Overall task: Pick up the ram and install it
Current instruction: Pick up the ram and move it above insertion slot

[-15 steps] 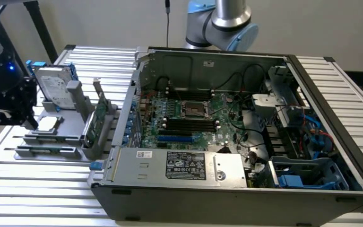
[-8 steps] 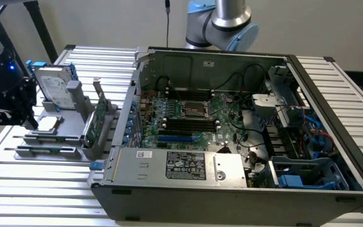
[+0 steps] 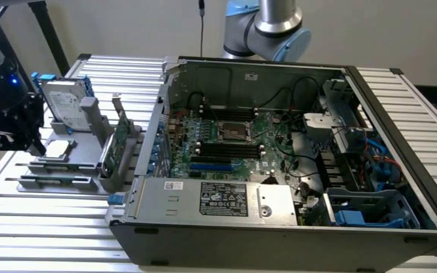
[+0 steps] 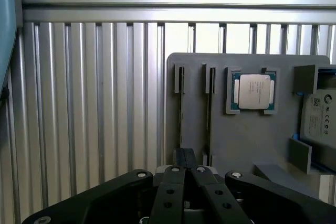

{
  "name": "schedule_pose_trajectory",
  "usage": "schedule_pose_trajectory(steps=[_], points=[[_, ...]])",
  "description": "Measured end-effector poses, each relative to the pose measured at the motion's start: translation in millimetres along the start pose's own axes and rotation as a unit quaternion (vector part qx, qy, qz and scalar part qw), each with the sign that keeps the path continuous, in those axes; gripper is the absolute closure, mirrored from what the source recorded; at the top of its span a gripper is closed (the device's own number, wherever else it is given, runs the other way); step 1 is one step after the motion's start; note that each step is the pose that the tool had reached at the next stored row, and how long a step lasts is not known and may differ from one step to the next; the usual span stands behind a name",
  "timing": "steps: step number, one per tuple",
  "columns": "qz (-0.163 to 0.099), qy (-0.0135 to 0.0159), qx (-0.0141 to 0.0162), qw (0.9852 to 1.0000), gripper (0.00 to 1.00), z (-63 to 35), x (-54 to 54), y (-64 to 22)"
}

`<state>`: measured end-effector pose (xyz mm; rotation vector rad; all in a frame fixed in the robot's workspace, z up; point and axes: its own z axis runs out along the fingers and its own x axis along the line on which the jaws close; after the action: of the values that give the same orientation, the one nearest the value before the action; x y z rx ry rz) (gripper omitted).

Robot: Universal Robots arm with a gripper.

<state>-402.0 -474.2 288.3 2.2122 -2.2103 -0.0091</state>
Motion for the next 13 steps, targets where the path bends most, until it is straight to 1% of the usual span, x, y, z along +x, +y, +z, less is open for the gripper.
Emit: schedule_pose_trajectory(steps=[5, 13], points=[[-0.011, 0.0001, 0.0002, 0.9999, 0.89, 0.2, -0.3, 2.2], [-0.011, 0.0001, 0.0002, 0.9999, 0.89, 0.2, -0.3, 2.4]])
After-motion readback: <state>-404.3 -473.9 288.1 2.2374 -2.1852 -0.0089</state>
